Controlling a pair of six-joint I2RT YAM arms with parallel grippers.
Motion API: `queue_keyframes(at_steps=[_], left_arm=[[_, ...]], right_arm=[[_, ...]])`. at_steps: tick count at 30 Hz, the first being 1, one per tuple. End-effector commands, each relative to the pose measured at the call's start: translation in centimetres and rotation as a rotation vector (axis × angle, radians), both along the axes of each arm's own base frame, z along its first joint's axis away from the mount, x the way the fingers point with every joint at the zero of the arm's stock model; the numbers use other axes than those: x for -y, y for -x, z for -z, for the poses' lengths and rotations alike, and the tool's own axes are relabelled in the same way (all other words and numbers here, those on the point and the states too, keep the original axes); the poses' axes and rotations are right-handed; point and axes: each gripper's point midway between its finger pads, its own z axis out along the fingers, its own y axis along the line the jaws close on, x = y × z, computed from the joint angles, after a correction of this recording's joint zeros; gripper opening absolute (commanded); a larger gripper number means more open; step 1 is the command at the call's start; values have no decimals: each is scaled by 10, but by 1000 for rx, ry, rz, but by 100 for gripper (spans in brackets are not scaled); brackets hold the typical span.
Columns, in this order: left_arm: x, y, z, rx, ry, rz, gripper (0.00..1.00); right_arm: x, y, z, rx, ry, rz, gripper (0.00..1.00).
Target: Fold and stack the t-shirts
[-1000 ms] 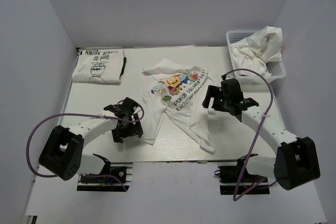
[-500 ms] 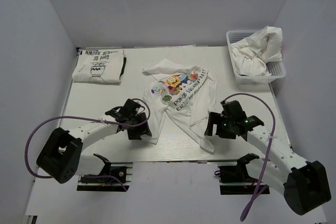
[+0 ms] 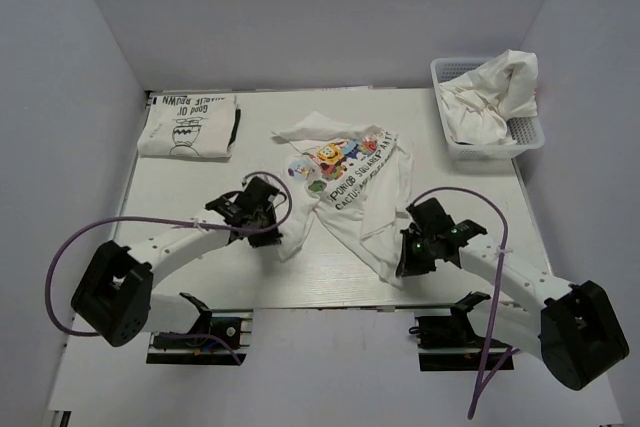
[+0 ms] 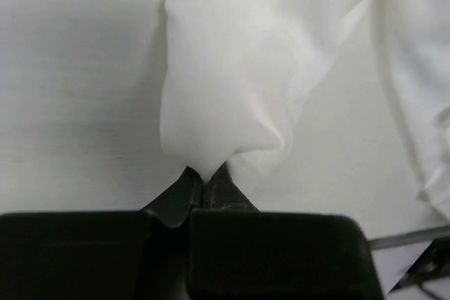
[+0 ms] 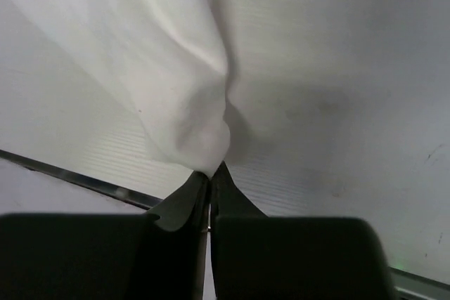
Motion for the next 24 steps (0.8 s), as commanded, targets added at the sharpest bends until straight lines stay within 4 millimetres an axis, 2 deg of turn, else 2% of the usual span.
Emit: queue_keyframes(at_steps=[1,2,3,4,5,6,7,8,9,10,11,12,13,14,15,16,17,18,19,20,21,22,23,24], left_arm=[[-26,-63,-86,309,-95,-184,0],[-23,-83,-130,406,-67,-225,0],[-44,-94,-149,466,-147,-302,0],[-50,-101,-176,526,-151,-344,0],[-52,-114,-227,622,-111,-399,0],[-67,-117,-250,676,-153,-461,0],[-73,-119,-274,725,-168,-472,0],[-79,-121,-316,800,-128,-527,0],[-93,-120,-336,846,-158,-578,0],[-99,-118,-350,873,-170,-590,0],[-105,-115,-377,920,-146,-615,0],[-114,-108,-397,968,-131,-642,0],[-118,-103,-421,1020,-83,-660,0],[-125,-98,-435,1057,-92,-657,0],[-132,-89,-453,1101,-65,-665,0],[-138,-81,-479,1160,-19,-685,0],[-142,-75,-492,1195,-22,-663,0],[-146,-69,-506,1229,-4,-655,0],[-149,-58,-532,1291,55,-653,0],[-146,-51,-545,1330,81,-604,0],[-150,-41,-558,1371,80,-572,0],[-152,-32,-575,1413,106,-548,0],[-151,-20,-589,1458,153,-500,0],[-153,-9,-597,1483,172,-470,0]], right_arm=[[-33,-64,-62,251,-121,14,0],[-42,-83,-88,353,-175,36,0],[-54,-104,-119,455,-244,59,0],[-60,-116,-142,526,-289,70,0],[-66,-132,-166,624,-342,87,0],[-70,-147,-210,740,-398,107,0],[-68,-154,-226,783,-402,134,0],[-54,-168,-240,857,-344,207,0],[-47,-176,-287,948,-355,246,0],[-39,-179,-302,987,-338,278,0],[-25,-185,-317,1039,-298,339,0],[-11,-182,-362,1141,-305,382,0],[-1,-180,-379,1192,-294,413,0],[4,-179,-393,1233,-287,423,0],[19,-173,-431,1309,-300,481,0],[26,-166,-448,1360,-284,471,0],[29,-163,-459,1383,-282,466,0],[35,-147,-501,1458,-337,465,0],[38,-144,-513,1493,-308,436,0],[37,-142,-517,1493,-294,405,0],[44,-119,-561,1574,-359,393,0],[44,-116,-568,1591,-348,365,0],[49,-96,-594,1631,-386,342,0],[50,-90,-600,1646,-389,324,0]])
